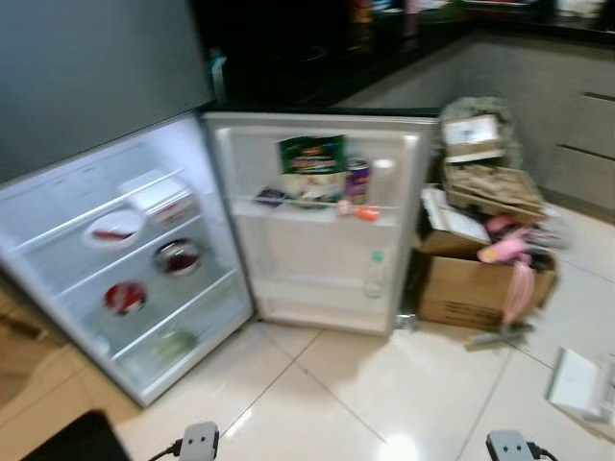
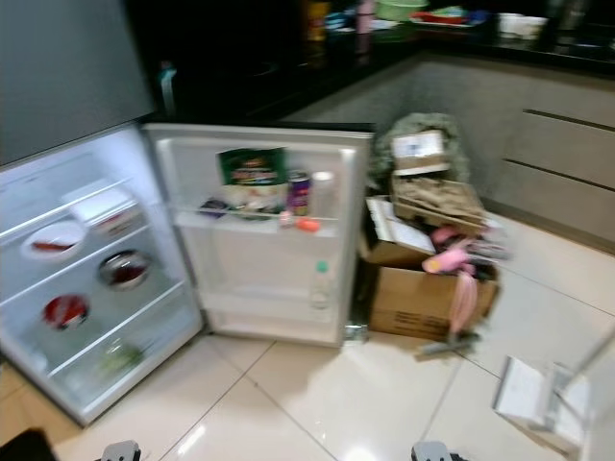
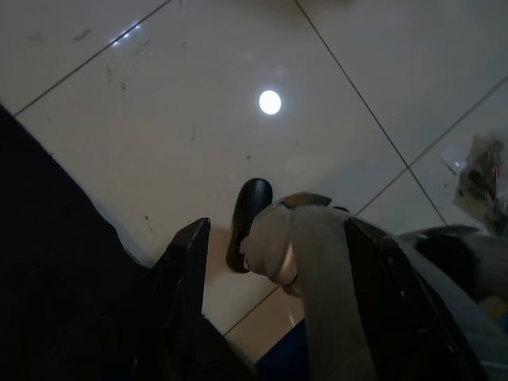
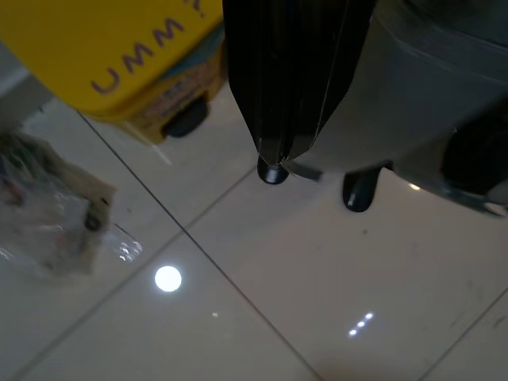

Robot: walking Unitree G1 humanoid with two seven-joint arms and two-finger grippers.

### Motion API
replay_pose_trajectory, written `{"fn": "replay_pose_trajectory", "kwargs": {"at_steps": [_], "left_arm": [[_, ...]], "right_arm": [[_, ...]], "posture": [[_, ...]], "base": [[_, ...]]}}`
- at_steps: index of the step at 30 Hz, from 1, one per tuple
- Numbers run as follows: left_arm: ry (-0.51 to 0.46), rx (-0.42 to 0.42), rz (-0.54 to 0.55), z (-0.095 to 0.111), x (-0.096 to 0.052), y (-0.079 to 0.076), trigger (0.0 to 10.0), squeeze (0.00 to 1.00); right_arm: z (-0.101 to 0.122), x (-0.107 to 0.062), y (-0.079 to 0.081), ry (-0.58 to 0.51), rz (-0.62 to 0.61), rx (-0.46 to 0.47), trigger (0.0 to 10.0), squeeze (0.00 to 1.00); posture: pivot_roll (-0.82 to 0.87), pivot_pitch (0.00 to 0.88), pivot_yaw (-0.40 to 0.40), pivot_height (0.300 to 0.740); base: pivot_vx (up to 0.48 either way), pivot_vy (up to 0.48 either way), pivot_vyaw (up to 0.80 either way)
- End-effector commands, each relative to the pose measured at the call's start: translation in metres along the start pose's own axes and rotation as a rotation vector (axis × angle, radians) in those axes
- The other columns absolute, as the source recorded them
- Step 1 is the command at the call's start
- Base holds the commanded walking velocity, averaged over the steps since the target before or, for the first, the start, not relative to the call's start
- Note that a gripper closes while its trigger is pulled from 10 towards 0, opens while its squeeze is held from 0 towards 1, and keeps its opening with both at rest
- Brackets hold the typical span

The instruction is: Restocking fridge

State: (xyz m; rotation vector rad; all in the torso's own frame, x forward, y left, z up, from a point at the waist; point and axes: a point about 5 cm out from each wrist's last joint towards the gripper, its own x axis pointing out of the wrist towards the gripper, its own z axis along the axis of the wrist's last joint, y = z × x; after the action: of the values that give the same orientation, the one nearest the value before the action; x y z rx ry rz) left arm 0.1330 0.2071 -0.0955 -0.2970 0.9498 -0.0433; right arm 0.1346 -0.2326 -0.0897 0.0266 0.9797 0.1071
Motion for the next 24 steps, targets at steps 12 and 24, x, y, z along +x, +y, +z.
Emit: {"fn": "replay_pose_trajectory", "kwargs": {"at_steps": [12, 24], "left_arm": [[0.009, 0.009, 0.006, -0.0011, 0.0, 0.0001, 10.0, 0.0], [0.009, 0.015, 0.007, -0.0005, 0.0003, -0.0002, 10.0, 0.0]], "right_arm": [[-0.0024, -0.0009, -0.0006, 0.009, 0.0, -0.013, 10.0, 0.0], [-0.0015, -0.0007, -0.0014, 0.008, -0.022, -0.041, 10.0, 0.0]], "posture": [[-0.06, 0.0, 0.0, 0.74], [-0.06, 0.0, -0.001, 0.74]], "base": [[0.0, 0.0, 0.7], [0.0, 0.0, 0.7]]}}
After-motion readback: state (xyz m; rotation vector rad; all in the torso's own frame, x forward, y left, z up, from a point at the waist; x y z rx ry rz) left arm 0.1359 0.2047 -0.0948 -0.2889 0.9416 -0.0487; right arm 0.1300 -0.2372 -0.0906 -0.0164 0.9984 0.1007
